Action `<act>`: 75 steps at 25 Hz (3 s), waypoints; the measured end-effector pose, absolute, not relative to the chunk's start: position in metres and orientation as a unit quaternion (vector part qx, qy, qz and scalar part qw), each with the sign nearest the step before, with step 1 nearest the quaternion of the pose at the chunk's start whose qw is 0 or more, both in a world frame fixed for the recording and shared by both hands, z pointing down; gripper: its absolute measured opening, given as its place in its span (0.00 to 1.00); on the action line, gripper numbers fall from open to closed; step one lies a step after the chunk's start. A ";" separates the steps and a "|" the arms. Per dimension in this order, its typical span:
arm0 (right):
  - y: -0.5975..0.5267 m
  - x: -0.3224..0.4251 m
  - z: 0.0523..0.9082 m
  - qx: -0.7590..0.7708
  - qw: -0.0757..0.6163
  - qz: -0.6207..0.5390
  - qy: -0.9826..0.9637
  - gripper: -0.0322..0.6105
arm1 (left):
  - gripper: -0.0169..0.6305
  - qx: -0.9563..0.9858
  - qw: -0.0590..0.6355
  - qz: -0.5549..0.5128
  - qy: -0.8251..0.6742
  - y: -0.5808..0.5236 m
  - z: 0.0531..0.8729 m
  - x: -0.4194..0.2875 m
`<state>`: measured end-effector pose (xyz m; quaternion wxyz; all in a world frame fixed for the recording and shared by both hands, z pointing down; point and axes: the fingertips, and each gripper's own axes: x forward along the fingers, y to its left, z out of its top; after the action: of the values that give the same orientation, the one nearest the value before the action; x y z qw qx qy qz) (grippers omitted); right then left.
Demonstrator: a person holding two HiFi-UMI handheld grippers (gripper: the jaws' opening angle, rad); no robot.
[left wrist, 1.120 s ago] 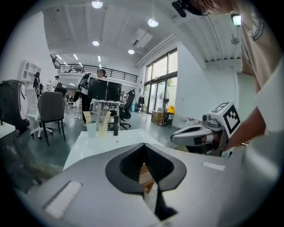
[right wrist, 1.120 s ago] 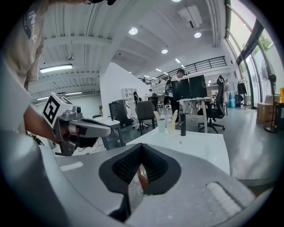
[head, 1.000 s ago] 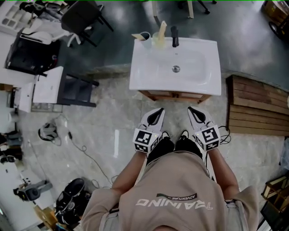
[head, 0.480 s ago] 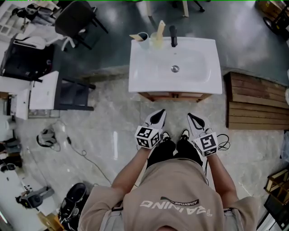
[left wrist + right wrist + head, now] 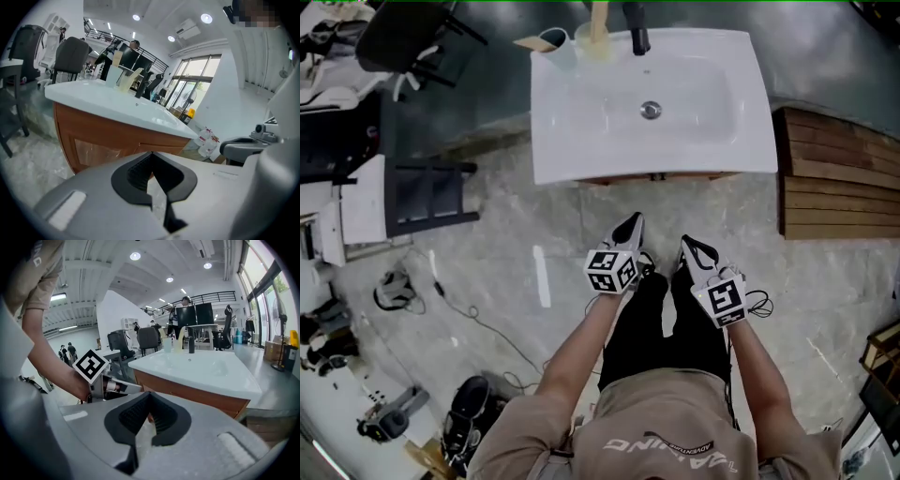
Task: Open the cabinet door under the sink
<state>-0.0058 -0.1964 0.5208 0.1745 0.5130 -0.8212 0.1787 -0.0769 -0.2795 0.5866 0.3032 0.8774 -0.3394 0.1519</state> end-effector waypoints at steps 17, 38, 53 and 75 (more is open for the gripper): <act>-0.233 0.014 0.655 0.505 0.166 0.222 -0.817 0.05 | 0.05 0.787 0.496 -0.021 -0.366 -0.323 0.746 -0.036; -0.246 0.027 0.712 0.518 0.145 0.261 -0.802 0.05 | 0.26 0.621 0.660 -0.288 -0.310 -0.354 0.788 -0.026; -0.246 0.036 0.720 0.509 0.146 0.270 -0.804 0.05 | 0.18 0.542 0.664 -0.412 -0.309 -0.364 0.792 -0.022; -0.239 0.045 0.718 0.497 0.148 0.274 -0.810 0.05 | 0.18 0.591 0.669 -0.348 -0.286 -0.339 0.792 -0.032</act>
<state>0.0448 -0.2394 0.7182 0.1479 0.4971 -0.8100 0.2737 -0.0320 -0.3389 0.7916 0.6690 0.5911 -0.2860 -0.3482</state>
